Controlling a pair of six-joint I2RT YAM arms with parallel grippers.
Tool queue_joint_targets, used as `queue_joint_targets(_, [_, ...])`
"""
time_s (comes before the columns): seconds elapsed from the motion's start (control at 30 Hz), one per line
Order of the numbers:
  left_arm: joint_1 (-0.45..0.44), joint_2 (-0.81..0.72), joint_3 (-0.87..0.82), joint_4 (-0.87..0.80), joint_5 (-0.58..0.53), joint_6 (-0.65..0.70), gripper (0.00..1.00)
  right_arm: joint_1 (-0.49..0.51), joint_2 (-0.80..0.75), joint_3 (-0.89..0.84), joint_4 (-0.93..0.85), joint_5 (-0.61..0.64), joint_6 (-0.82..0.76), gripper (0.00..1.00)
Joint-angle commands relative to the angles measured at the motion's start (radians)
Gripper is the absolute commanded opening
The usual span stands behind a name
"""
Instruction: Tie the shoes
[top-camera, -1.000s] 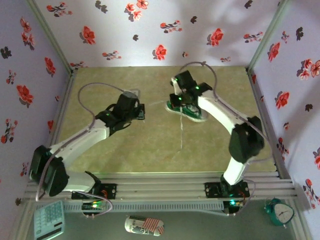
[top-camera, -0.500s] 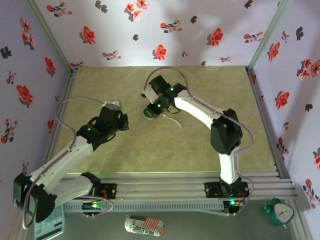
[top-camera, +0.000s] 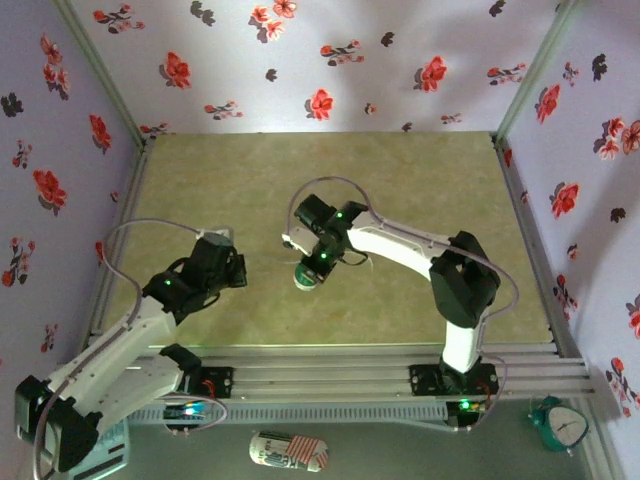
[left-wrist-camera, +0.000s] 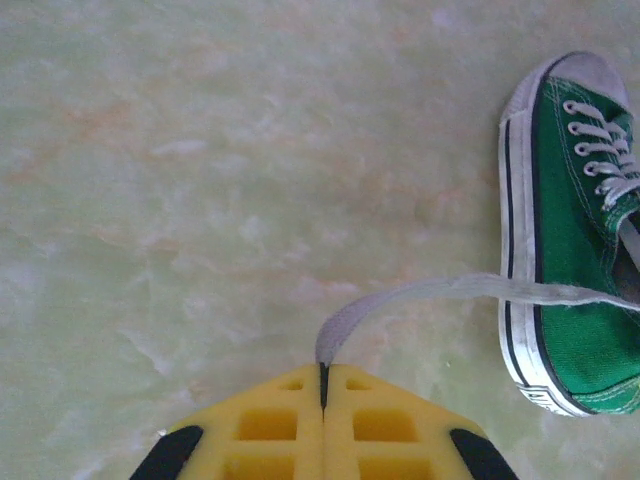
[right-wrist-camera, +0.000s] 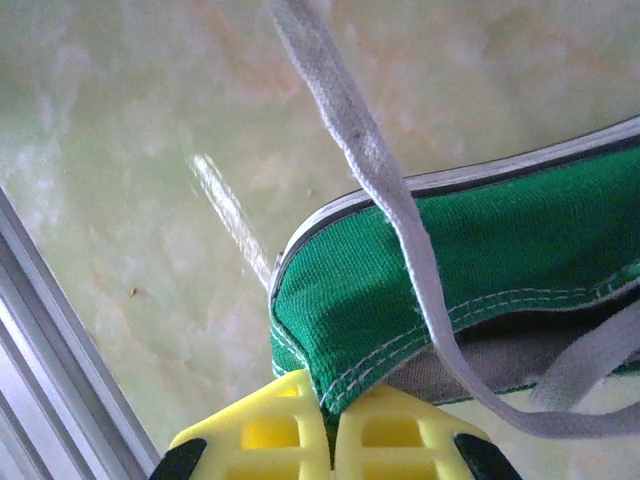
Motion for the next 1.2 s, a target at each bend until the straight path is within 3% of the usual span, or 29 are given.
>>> queue_joint_targets(0.0, [-0.022, 0.016, -0.013, 0.043, 0.038, 0.022, 0.0, 0.0, -0.052, -0.036, 0.02, -0.024, 0.027, 0.18])
queue_joint_targets(0.1, [-0.022, 0.038, -0.003, 0.064, 0.032, 0.019, 0.0, 0.0, -0.132, -0.082, 0.105, -0.023, 0.092, 0.45])
queue_joint_targets(0.23, [-0.021, 0.082, 0.036, 0.086, 0.019, 0.034, 0.0, -0.022, -0.31, -0.231, 0.26, 0.127, 0.239, 0.52])
queue_joint_targets(0.4, [-0.019, 0.22, 0.128, 0.106, -0.006, 0.1, 0.0, -0.164, -0.406, -0.371, 0.215, 0.346, 0.414, 0.5])
queue_joint_targets(0.53, [-0.006, 0.332, 0.218, 0.122, -0.011, 0.123, 0.0, -0.279, -0.376, -0.421, 0.162, 0.38, 0.456, 0.49])
queue_joint_targets(1.17, [0.06, 0.389, 0.382, 0.082, -0.034, 0.163, 0.0, -0.289, -0.054, -0.313, 0.216, 0.377, 0.404, 0.51])
